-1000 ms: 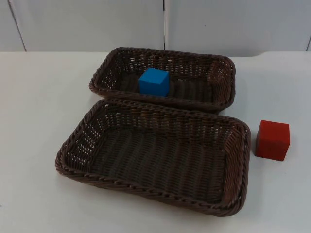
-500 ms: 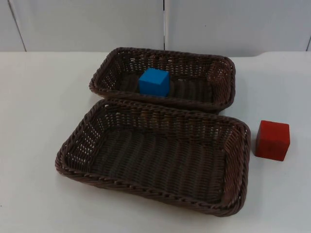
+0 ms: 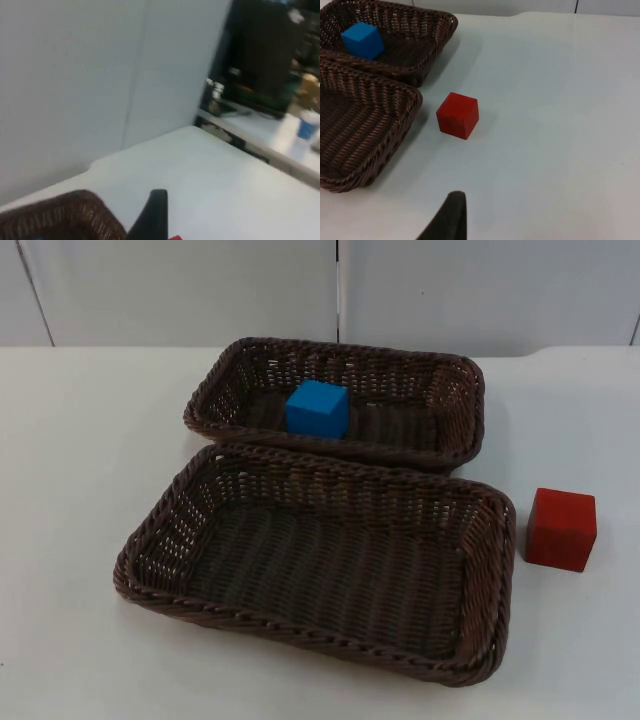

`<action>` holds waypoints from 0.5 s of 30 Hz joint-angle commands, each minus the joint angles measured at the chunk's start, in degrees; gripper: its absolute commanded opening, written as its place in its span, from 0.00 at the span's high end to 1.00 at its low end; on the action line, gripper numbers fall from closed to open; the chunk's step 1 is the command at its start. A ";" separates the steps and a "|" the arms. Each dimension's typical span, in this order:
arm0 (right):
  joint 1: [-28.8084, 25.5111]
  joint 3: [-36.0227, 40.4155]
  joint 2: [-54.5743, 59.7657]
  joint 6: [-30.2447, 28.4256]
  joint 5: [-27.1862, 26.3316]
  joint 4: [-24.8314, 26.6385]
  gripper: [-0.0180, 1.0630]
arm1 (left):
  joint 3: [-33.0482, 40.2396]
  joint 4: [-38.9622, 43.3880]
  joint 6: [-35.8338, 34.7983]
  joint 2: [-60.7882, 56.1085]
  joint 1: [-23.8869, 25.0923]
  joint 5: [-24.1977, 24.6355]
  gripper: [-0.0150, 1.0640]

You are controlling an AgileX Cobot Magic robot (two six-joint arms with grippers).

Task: Pick up one cube with the left hand and place it into the upper basket. Pick up one cube with the right hand and place it into the lower basket.

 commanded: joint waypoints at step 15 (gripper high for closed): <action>0.26 0.09 -0.20 -0.02 -0.32 -0.14 0.01 | 0.89 -0.40 3.65 -0.96 -2.41 -3.85 0.17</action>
